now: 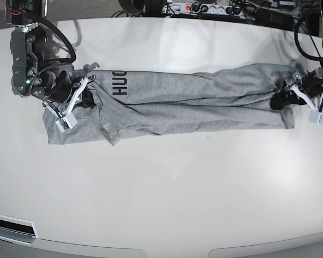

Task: Layout the t-shirt on the table in an organized manner, then fold the t-shirt properly
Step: 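Grasp the strip end with the left gripper and fold it toward the right gripper, then grasp the folded end with the right gripper and lift it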

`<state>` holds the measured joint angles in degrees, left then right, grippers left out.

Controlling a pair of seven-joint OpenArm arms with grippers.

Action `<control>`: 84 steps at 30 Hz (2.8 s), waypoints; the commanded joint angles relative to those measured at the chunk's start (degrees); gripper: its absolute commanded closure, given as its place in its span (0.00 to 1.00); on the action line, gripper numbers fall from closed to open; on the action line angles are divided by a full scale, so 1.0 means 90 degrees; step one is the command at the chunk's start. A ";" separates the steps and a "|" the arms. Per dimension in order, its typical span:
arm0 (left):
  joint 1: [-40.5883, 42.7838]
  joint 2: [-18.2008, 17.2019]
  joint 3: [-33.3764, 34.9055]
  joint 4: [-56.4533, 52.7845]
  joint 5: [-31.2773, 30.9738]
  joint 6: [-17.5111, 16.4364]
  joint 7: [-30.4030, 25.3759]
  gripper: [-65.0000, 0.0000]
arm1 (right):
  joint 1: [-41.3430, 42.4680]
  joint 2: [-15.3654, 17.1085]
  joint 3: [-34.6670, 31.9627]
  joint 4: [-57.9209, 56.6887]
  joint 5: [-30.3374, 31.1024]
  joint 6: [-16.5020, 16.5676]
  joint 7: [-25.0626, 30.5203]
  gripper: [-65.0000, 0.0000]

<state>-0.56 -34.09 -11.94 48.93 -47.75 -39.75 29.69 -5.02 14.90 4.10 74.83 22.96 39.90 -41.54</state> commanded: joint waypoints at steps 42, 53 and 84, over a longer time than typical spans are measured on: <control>0.0102 -0.0097 -0.0508 0.3757 -0.4036 -0.0028 0.3876 1.00 | 0.0080 0.0005 0.0002 0.1943 0.1239 0.0011 -0.0806 0.93; 0.0092 0.0806 -0.0508 0.3759 -0.3772 -0.0028 0.3213 0.68 | 0.0107 0.0007 0.0002 0.1943 0.1263 0.0011 -0.0821 0.67; 0.0056 -0.0019 -0.0534 0.3759 -0.1960 -0.0028 0.2120 1.00 | 0.0313 -0.0202 0.1639 -0.0947 0.3189 0.0011 -0.1630 0.35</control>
<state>0.89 -33.08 -16.21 81.84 -64.23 -39.53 50.26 -2.81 12.80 18.94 65.82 51.92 40.10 -55.88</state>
